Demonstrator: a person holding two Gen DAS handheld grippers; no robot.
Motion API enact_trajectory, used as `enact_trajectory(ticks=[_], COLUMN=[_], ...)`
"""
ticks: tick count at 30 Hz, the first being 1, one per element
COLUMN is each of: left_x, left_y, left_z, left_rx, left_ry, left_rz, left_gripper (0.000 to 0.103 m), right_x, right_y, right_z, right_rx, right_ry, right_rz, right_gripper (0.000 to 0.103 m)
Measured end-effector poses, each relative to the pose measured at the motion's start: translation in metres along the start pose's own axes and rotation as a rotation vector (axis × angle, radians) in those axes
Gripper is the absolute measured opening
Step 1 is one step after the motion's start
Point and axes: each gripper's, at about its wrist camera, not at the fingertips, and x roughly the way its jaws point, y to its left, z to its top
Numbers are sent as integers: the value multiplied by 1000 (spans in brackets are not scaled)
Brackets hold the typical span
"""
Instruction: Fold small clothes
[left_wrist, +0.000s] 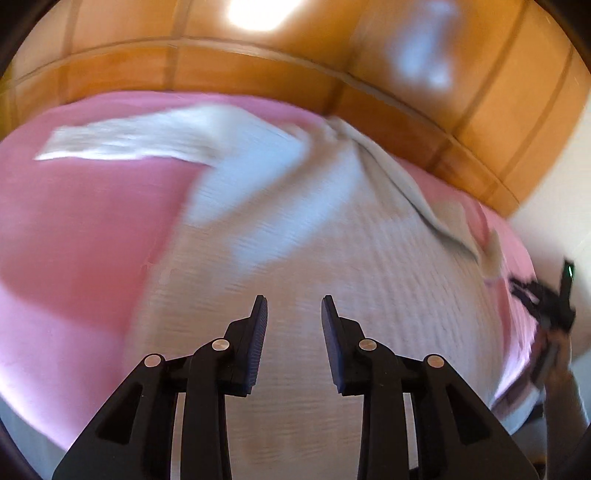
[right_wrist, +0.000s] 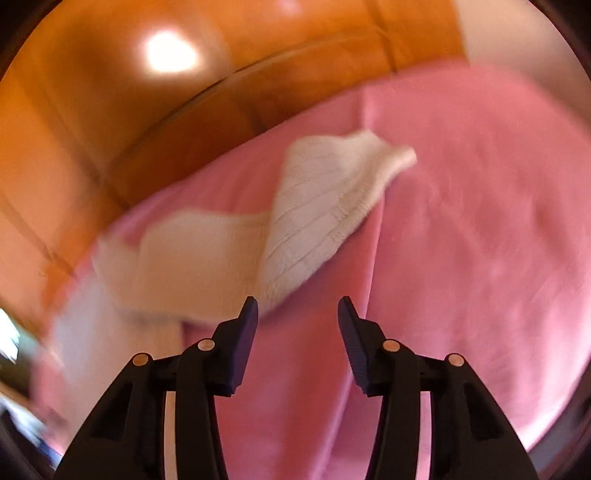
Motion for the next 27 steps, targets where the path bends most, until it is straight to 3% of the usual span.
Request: enact_trajectory(ticks=[5, 10, 11, 13, 15, 17, 19, 22, 24, 27], left_x=[30, 50, 56, 58, 59, 60, 59, 58, 60, 67], left_y=[-46, -70, -73, -72, -72, -72, -70, -70, -72, -76], left_z=[-4, -7, -8, -9, -9, -9, -9, -7, -2, 10], left_rx=[122, 179, 178, 177, 177, 177, 181, 186, 197, 185], left_ry=[50, 80, 93, 99, 98, 99, 98, 99, 107, 123], left_rz=[-31, -27, -20, -12, -8, -12, -22, -44, -81, -149], left_gripper=[29, 29, 29, 29, 29, 29, 36, 38, 38, 38], right_x=[12, 51, 60, 68, 65, 39, 3, -65, -112, -163], right_y=[-34, -53, -55, -54, -49, -44, -39, -35, -36, -42], right_z=[38, 79, 85, 94, 97, 92, 86, 74, 66, 56], right_rx=[159, 189, 187, 176, 129, 109, 99, 102, 109, 122], right_ry=[-84, -95, -87, -64, -45, -36, -34, -98, -157, -238], right_rz=[-46, -145, -162, -152, -154, -97, -31, 55, 76, 39], right_gripper=[43, 43, 40, 8, 7, 6, 6, 5, 5, 4])
